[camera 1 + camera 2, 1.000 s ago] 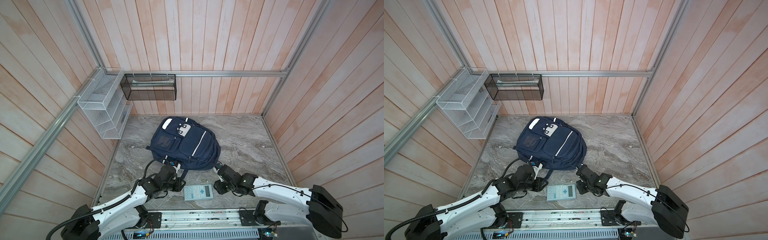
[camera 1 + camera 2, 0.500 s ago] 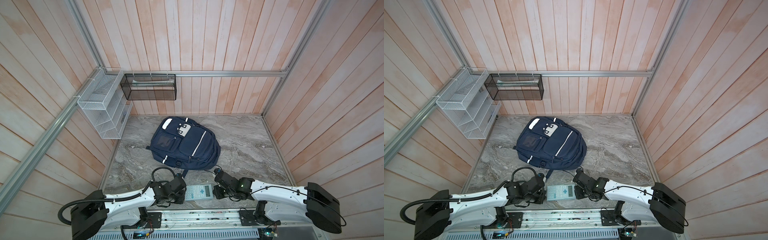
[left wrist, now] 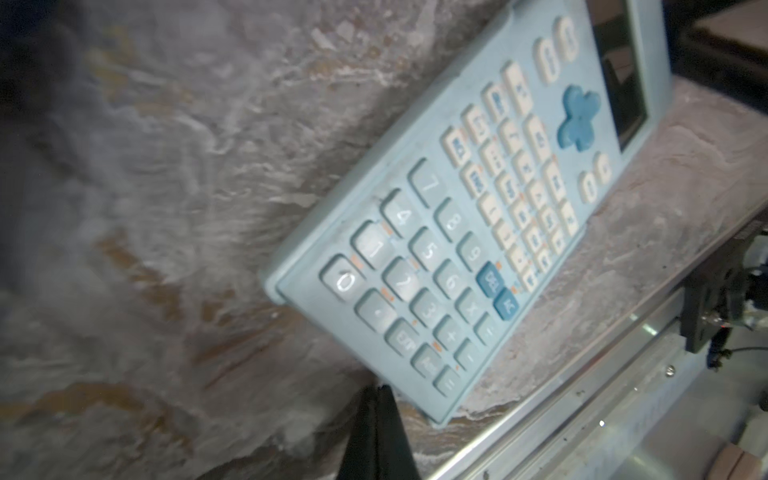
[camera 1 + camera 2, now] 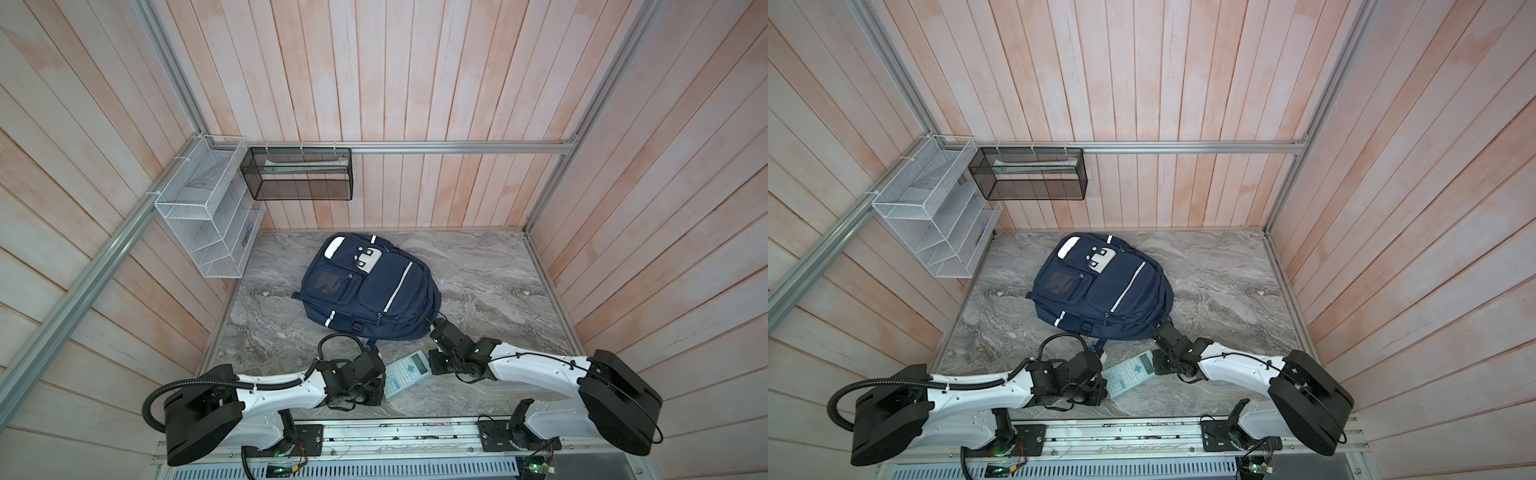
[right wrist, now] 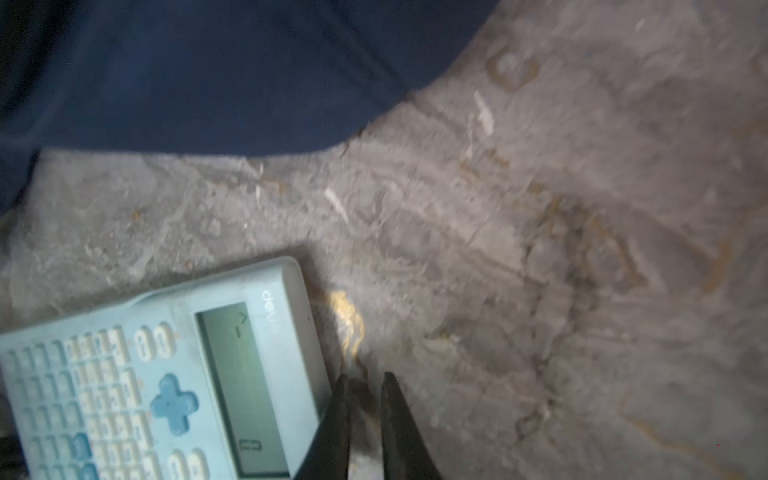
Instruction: Pack the student bag
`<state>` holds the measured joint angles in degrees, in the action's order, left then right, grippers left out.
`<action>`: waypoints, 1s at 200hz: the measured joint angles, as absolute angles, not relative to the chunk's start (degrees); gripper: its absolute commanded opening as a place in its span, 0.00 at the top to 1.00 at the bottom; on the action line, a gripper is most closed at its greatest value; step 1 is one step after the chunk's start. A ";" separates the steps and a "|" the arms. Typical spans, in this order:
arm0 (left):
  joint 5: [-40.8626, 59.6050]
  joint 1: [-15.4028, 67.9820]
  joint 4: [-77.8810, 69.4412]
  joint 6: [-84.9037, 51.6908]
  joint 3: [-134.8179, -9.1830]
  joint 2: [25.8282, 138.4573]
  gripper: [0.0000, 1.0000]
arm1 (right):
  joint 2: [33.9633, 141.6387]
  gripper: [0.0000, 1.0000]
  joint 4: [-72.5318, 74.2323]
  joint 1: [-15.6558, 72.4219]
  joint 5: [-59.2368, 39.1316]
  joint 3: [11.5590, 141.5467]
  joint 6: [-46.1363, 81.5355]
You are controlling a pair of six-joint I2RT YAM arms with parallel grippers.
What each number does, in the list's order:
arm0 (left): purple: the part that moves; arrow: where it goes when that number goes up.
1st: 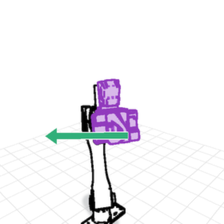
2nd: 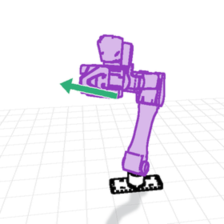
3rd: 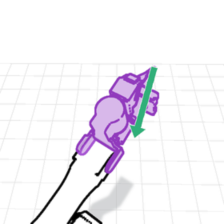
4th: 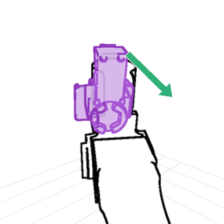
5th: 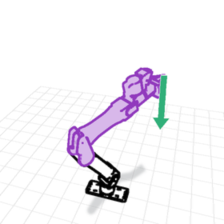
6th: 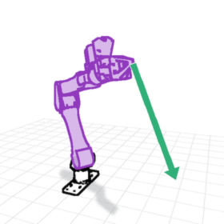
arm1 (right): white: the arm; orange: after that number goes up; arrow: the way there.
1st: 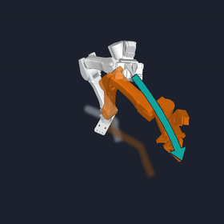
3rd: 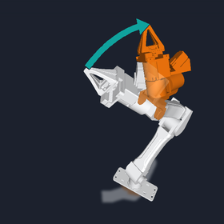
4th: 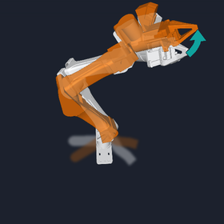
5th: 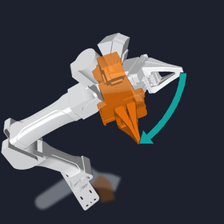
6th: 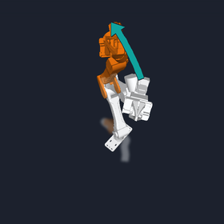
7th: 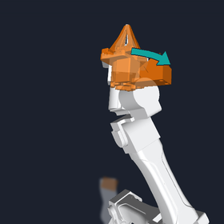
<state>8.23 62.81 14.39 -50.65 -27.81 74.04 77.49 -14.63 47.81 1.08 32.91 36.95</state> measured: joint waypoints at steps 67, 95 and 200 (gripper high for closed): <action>13.89 63.35 11.42 -47.64 -28.14 70.74 0.59 | 70.63 0.33 -18.79 42.28 2.04 36.45 31.81; 12.27 62.81 14.85 -46.37 -29.65 64.79 0.46 | 64.49 0.27 -21.04 42.44 -0.71 34.44 37.08; 4.91 51.99 11.94 -40.49 -34.44 78.32 1.00 | 60.95 0.17 -9.28 55.05 -9.23 21.28 57.67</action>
<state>4.91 51.99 11.94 -40.49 -34.44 78.32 60.95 -9.28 55.05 -9.23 21.28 57.67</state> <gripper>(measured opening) 0.047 0.823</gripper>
